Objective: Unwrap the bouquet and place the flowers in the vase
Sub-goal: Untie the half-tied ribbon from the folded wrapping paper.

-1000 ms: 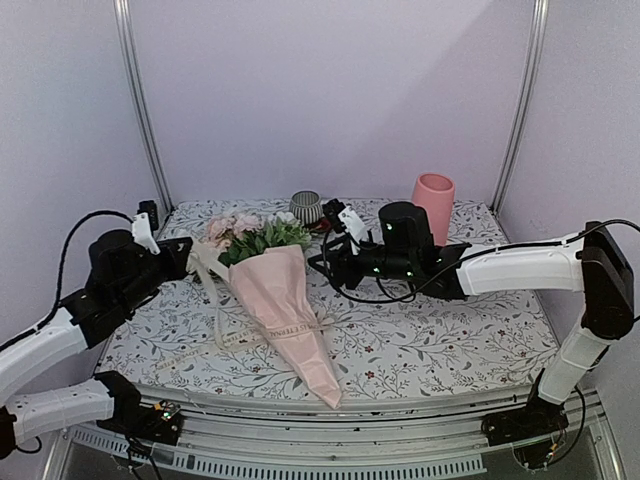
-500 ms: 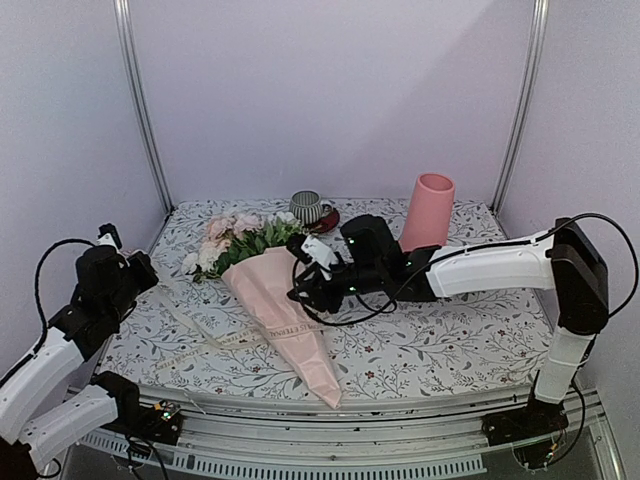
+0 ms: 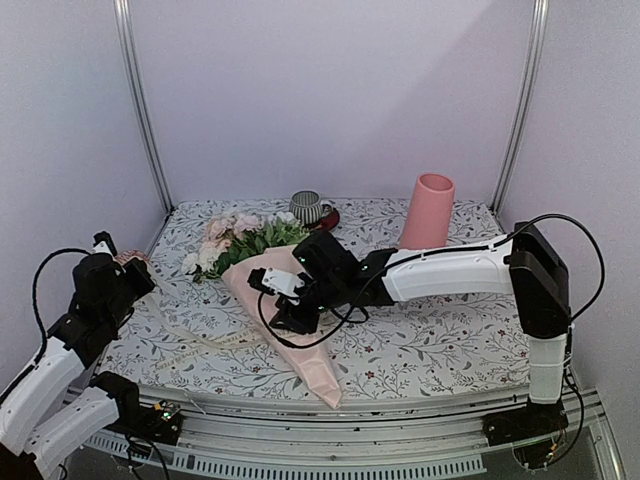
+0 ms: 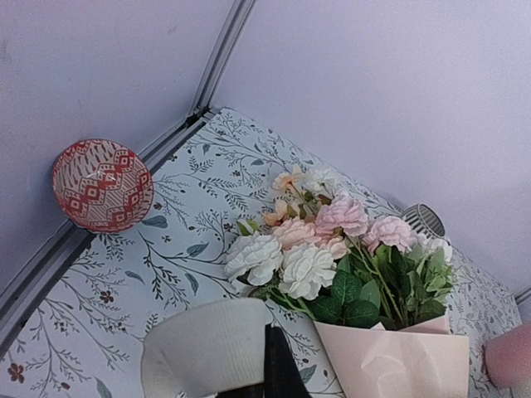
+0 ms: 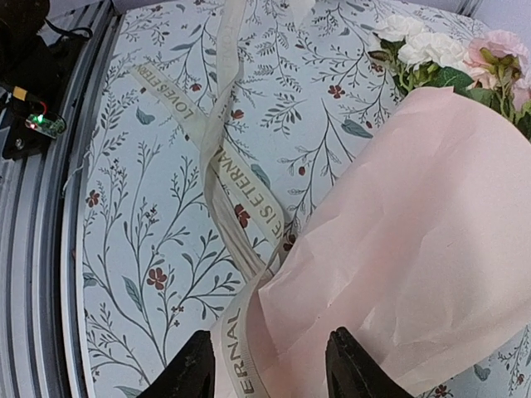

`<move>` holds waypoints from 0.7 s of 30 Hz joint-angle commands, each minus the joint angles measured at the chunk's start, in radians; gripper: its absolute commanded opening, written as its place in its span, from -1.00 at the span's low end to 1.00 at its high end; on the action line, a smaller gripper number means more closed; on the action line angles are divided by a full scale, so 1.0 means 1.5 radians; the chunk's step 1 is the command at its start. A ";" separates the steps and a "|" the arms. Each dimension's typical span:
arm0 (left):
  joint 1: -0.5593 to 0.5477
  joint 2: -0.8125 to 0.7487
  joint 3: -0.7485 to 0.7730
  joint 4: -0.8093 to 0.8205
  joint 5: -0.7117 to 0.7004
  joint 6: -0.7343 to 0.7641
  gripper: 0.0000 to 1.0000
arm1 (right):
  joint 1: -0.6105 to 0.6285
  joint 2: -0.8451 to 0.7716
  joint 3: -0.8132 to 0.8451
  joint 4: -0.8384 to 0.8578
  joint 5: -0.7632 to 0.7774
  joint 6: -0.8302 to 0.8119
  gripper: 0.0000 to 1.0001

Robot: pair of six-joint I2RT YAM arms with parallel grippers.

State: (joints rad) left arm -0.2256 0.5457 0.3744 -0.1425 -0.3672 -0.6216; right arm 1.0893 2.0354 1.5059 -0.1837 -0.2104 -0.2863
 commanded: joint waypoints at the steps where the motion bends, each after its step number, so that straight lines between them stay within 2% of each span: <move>1: 0.007 -0.010 -0.008 0.005 0.013 0.004 -1.00 | 0.008 0.043 0.040 -0.065 0.031 -0.020 -0.03; 15: 0.009 -0.020 -0.011 0.005 0.019 0.016 -1.00 | 0.012 0.086 0.077 -0.105 0.000 -0.032 -0.17; 18: 0.009 -0.021 -0.011 0.005 0.017 0.019 -1.00 | 0.013 0.093 0.083 -0.109 -0.006 -0.035 -0.32; 21: 0.009 -0.020 -0.009 0.005 0.014 0.022 -1.00 | 0.012 0.092 0.085 -0.100 -0.011 -0.035 -0.58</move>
State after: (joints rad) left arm -0.2241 0.5217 0.3710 -0.1406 -0.3477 -0.6094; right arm 1.1004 2.1525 1.6058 -0.3233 -0.1993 -0.3321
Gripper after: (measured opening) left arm 0.006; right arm 0.268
